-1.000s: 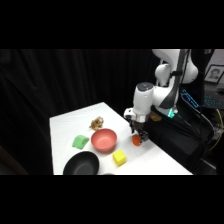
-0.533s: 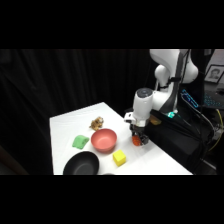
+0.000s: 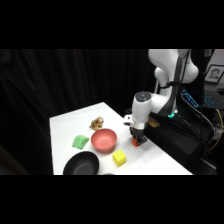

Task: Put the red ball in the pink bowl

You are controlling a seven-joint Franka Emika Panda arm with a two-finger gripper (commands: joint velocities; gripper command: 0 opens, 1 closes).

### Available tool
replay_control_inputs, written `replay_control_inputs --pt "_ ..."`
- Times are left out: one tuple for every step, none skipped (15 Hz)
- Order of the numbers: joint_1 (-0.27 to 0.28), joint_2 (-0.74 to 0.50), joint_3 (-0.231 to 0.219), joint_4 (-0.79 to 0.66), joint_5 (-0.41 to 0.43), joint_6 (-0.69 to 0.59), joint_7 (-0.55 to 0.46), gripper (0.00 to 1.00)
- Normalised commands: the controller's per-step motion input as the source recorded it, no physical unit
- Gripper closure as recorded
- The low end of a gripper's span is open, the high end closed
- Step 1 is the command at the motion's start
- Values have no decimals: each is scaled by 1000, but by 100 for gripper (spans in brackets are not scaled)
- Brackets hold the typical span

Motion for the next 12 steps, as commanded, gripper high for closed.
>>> replay_control_inputs --pt "120 -10 -104 25 66 51 -50 92" --pt "121 -53 -116 6 52 28 -41 99" --pt "91 -117 -94 -23 70 -15 -62 100" --pt "115 -185 -130 -46 31 -80 -31 100" --pt "94 -263 -116 -78 28 -141 -50 98" --pt "85 -315 -118 -100 11 -174 -43 97" --pt "68 -351 -106 -115 -1 -204 -54 98" --pt "64 -375 -108 -118 -30 -244 -37 98" --pt "28 -395 -70 -119 -30 -268 -52 98" --pt "-7 -410 -27 -119 -31 -287 -62 98" --pt "-19 -412 -10 -112 -61 -303 -38 97" --pt "-45 -416 21 -106 -73 -320 -32 97"
